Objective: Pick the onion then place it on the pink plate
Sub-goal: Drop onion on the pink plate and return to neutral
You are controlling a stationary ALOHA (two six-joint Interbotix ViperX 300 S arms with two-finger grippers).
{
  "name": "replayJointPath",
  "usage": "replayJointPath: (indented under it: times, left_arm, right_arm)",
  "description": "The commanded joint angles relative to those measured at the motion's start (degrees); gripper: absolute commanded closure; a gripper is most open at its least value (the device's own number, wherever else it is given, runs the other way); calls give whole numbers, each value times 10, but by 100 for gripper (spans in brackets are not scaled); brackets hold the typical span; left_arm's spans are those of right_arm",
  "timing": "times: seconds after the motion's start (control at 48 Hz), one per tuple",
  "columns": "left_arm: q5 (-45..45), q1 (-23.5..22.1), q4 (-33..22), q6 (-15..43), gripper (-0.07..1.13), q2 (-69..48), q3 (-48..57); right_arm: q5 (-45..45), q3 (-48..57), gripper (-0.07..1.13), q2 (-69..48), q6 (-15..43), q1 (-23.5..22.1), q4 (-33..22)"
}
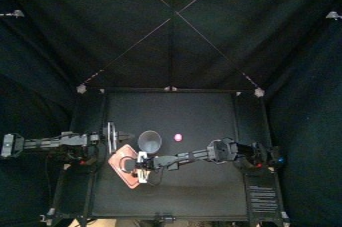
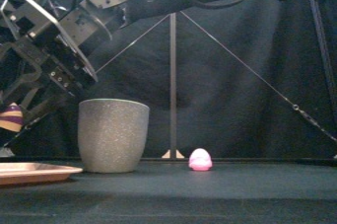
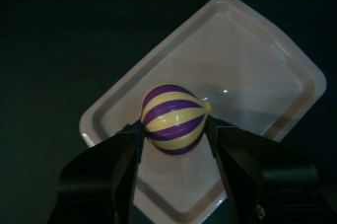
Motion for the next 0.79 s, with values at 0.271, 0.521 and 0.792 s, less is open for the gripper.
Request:
replayJointPath:
  times: [0.271,0.521,0.792]
  left_arm:
    - [-3,3,0,1,94,2,-5]
    - [-3,2,0,1,94,2,-5]
    - [-3,2,1,1,94,2,-4]
  right_arm:
    - [25,-75,15,8,-4,-15,-10]
    - [25,-78,15,5,-2,-7,-35]
    - [24,-60,15,-30,-9,24,-39]
